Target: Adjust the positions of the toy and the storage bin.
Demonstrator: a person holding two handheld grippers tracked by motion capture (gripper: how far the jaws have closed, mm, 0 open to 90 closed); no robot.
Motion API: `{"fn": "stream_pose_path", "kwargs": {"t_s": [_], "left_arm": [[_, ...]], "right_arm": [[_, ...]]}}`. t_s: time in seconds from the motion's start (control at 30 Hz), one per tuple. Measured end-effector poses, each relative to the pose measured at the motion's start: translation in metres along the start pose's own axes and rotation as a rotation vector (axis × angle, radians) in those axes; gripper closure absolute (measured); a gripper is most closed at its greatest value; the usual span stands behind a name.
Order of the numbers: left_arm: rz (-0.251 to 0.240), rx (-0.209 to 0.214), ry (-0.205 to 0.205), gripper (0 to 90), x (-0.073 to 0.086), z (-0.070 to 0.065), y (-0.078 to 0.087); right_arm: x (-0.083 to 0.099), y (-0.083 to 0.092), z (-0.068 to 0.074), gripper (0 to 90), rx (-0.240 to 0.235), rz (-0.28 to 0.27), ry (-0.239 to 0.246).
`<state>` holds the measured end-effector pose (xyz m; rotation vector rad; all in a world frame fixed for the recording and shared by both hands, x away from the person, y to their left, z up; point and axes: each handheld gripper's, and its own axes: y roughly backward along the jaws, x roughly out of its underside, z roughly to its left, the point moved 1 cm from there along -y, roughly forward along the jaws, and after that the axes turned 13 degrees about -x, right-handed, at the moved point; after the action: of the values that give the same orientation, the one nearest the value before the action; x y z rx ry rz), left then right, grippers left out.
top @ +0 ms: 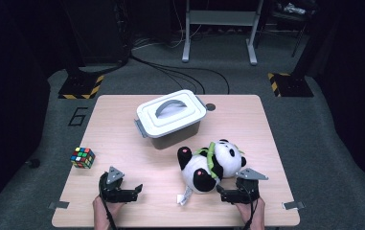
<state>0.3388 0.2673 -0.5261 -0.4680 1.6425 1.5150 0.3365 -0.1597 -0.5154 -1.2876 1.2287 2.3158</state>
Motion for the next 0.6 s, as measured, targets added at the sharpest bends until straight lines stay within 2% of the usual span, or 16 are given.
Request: {"fn": "stream_pose_path", "kwargs": {"t_s": [0.13,0.23,0.37,0.43,0.5,0.6], "left_arm": [[-0.003,0.032,-0.005,2.0,-0.005,-0.006,0.002],[-0.003,0.05,-0.027,1.3,-0.008,-0.014,0.003],[-0.005,0.081,-0.045,0.2,-0.012,-0.026,0.003],[-0.007,0.104,-0.06,0.1,-0.014,-0.033,0.003],[-0.017,0.117,-0.054,0.0,-0.015,-0.04,0.003],[-0.014,0.147,-0.095,0.0,-0.018,-0.051,0.003]], "right_arm": [[0.0,-0.002,0.001,0.0,-0.009,-0.001,0.011],[0.004,0.003,-0.002,0.0,-0.023,0.014,0.015],[0.014,0.015,-0.012,0.0,-0.008,0.021,0.019],[0.019,0.024,-0.02,0.0,0.023,0.021,0.01],[0.021,0.029,-0.027,0.0,0.057,0.021,0.014],[0.021,0.036,-0.041,0.0,0.105,0.027,0.007]]}}
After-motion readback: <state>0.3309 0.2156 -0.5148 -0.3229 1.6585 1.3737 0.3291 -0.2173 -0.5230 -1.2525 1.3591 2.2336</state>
